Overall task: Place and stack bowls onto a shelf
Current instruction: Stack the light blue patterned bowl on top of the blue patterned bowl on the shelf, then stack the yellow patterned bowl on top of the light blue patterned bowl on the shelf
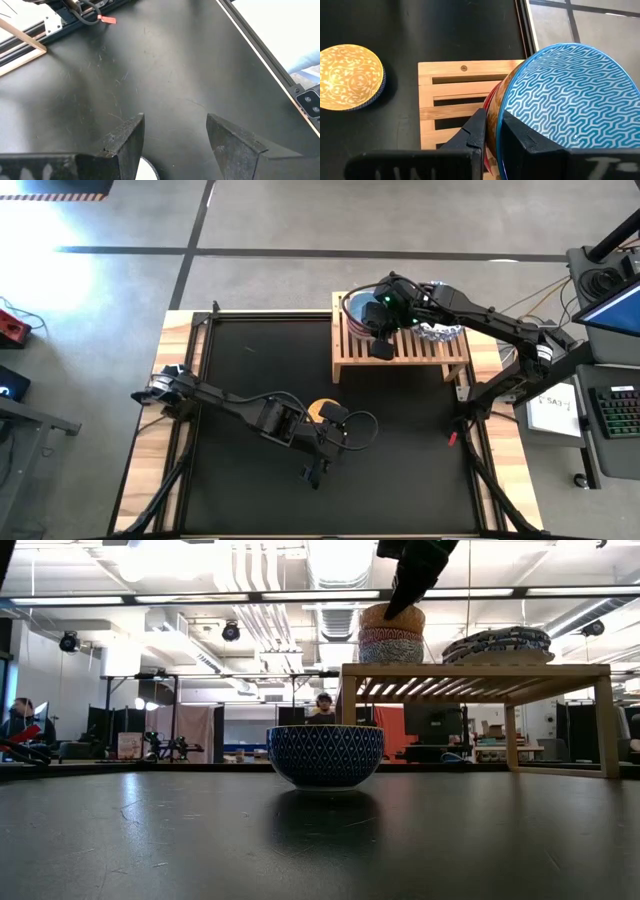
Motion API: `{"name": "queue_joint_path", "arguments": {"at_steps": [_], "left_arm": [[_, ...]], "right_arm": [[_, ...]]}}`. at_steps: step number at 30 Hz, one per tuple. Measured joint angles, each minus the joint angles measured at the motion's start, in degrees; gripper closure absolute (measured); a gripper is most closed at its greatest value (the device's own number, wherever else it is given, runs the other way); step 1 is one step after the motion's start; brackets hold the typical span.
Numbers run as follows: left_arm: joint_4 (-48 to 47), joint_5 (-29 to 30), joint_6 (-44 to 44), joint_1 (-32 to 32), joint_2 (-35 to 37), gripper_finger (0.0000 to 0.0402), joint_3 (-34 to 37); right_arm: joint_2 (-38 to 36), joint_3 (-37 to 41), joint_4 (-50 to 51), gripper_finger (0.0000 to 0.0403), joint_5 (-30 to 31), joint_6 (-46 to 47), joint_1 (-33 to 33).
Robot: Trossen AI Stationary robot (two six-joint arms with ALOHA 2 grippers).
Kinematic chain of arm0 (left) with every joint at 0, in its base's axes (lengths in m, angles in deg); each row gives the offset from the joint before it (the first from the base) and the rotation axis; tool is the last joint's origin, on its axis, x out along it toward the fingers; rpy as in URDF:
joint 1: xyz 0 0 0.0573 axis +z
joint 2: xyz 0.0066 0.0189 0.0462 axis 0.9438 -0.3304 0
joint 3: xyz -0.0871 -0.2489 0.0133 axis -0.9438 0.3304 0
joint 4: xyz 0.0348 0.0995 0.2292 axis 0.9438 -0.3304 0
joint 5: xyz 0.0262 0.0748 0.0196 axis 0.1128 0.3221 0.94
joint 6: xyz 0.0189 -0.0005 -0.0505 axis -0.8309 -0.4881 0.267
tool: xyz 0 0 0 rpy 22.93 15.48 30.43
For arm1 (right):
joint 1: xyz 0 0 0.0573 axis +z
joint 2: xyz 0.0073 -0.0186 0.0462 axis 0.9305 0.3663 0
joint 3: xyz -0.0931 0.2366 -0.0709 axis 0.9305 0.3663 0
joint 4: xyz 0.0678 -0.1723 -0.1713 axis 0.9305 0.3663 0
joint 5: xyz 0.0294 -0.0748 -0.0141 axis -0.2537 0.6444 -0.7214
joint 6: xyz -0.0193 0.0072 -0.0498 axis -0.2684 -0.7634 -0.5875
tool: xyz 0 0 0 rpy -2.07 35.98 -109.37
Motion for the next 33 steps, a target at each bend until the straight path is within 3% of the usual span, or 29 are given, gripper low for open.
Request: {"name": "queue_joint_path", "arguments": {"at_steps": [6, 13, 19, 22, 33], "left_arm": [[-0.2, 0.0, 0.0, 0.0, 0.0, 0.0205, 0.1], [-0.1, 0.0, 0.0, 0.0, 0.0, 0.0205, 0.2], [0.1, 0.0, 1.0, 0.0, 0.0, 0.0205, 0.5], [0.0, -0.1, 2.0, 0.0, 0.0, 0.0205, 0.8], [0.0, -0.2, 3.8, 0.0, 0.0, 0.0205, 1.2]], "right_arm": [[0.0, 0.0, -0.1, 0.0371, 0.0, 0.0, 0.0], [-0.1, 0.0, -0.4, 0.0319, 1.1, -0.5, 0.0], [-0.2, -1.4, 0.0, 0.0277, 10.3, -1.0, 0.1], [-0.4, -3.2, 0.5, 0.0265, 10.8, -1.0, -0.1], [-0.6, -6.6, 3.6, 0.0269, 2.0, 4.0, 0.6]]}}
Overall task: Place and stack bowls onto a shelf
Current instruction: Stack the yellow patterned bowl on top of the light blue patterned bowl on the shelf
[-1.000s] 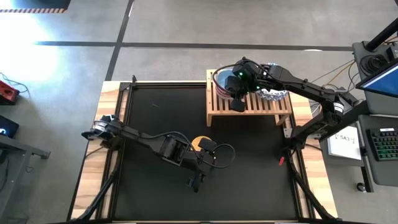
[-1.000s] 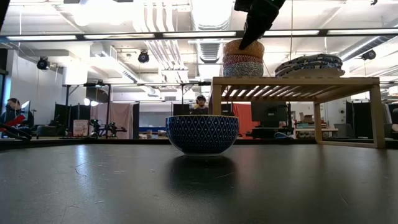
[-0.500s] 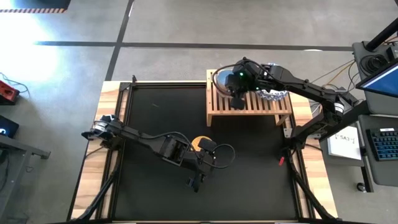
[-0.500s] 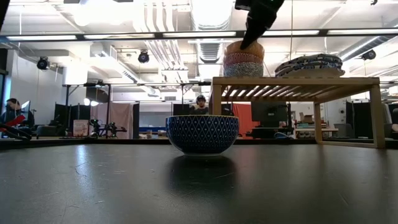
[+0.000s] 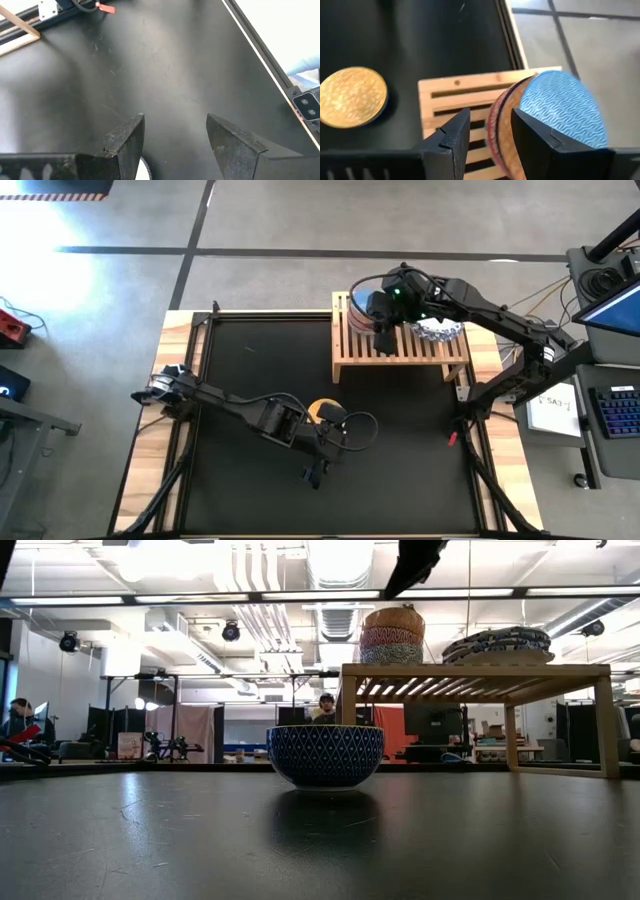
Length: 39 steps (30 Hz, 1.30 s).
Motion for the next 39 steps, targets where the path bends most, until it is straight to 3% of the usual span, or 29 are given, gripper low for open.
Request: {"name": "queue_joint_path", "arguments": {"at_steps": [16, 22, 28, 31, 34, 39], "left_arm": [[0.1, -6.9, 6.3, 0.3, -1.7, 0.0205, 0.3], [0.0, -7.3, 12.6, 0.3, -1.8, 0.0205, 1.9], [-0.9, -7.8, 12.9, 0.7, -0.9, 0.0205, 4.1], [-4.7, -4.5, 9.0, 1.8, 0.3, 0.0205, 6.3], [-7.3, 1.2, 10.3, 3.8, 1.2, 0.0205, 9.2], [-4.9, 1.9, 12.6, 5.9, 1.7, 0.0205, 15.5]], "right_arm": [[-1.4, 0.1, 16.3, 0.0280, -0.3, 12.3, 8.7], [-1.4, 2.7, 17.0, 0.0278, -3.0, 18.5, 14.5], [-1.4, 7.6, 16.4, 0.0284, -4.2, 25.3, 22.1], [-1.4, 9.9, 15.8, 0.0287, -4.2, 27.0, 25.5], [-1.3, 11.2, 15.1, 0.0289, -4.2, 29.0, 27.8], [-1.3, 12.5, 14.0, 0.0287, -4.1, 32.8, 30.4]]}}
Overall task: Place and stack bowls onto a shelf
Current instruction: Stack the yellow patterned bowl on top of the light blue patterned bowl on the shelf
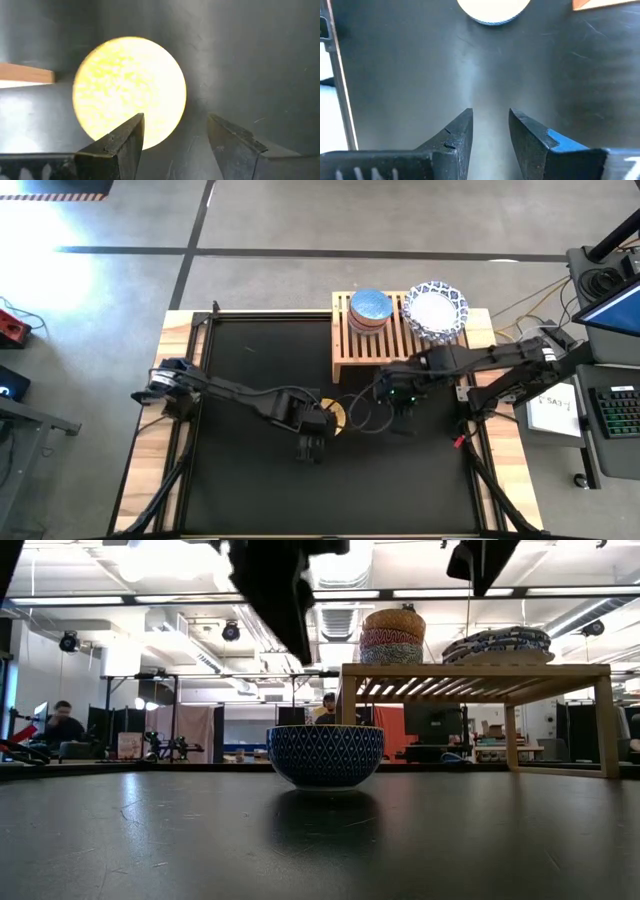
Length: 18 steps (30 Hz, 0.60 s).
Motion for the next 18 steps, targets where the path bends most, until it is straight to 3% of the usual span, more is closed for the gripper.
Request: {"name": "queue_joint_path", "arguments": {"at_steps": [7, 13, 18], "left_arm": [[9.0, -0.1, -0.6, 0.2, 0.0, 0.0205, 8.8], [17.3, 0.4, -2.1, 0.4, 0.0, 0.0205, 13.3], [18.6, 0.2, -1.7, 0.5, -0.3, 0.0205, 14.4]], "right_arm": [[0.0, 2.2, -2.5, 0.0289, 0.0, 2.1, 2.8], [0.0, 3.4, -4.8, 0.0291, 0.0, 2.4, 4.1], [0.0, 3.8, -6.1, 0.0296, 0.1, 2.4, 4.2]]}}
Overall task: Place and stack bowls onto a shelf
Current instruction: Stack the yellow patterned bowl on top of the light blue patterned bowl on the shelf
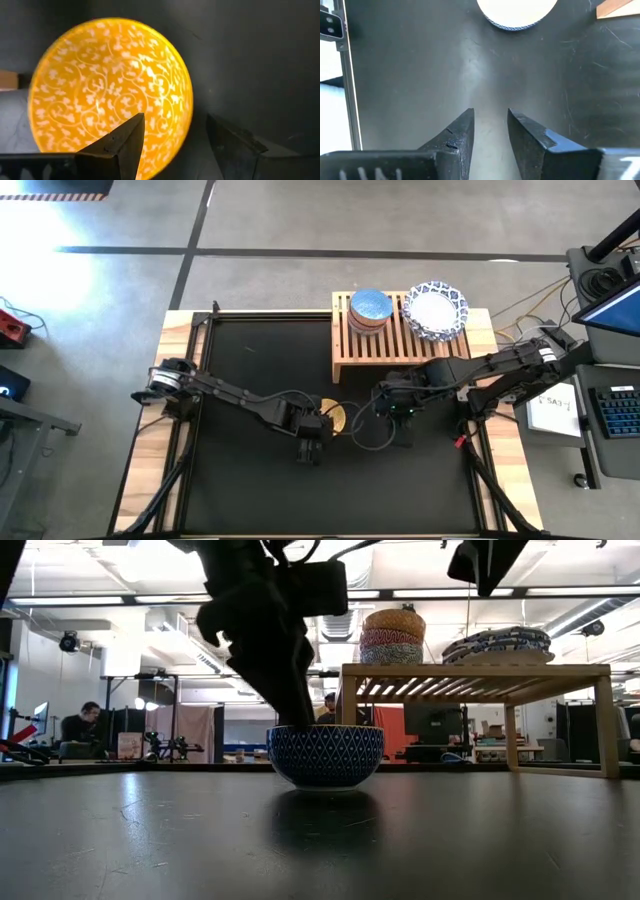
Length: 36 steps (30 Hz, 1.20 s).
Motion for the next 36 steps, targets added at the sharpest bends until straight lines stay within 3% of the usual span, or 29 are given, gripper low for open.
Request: {"name": "queue_joint_path", "arguments": {"at_steps": [10, 22, 36], "left_arm": [[5.8, -0.4, 3.6, -0.1, -0.7, 0.0259, 4.6], [8.1, -0.4, 4.1, 0.0, -1.2, 0.0391, 4.7], [13.4, -7.5, 5.7, -1.7, -0.9, 0.0396, -1.8]], "right_arm": [[0.0, 0.8, -0.1, 0.0301, 0.0, -0.8, 0.0], [0.2, 0.8, -0.2, 0.0307, 0.0, -1.5, 0.0], [1.7, 1.5, -0.8, 0.0307, -0.2, -11.6, 1.0]]}}
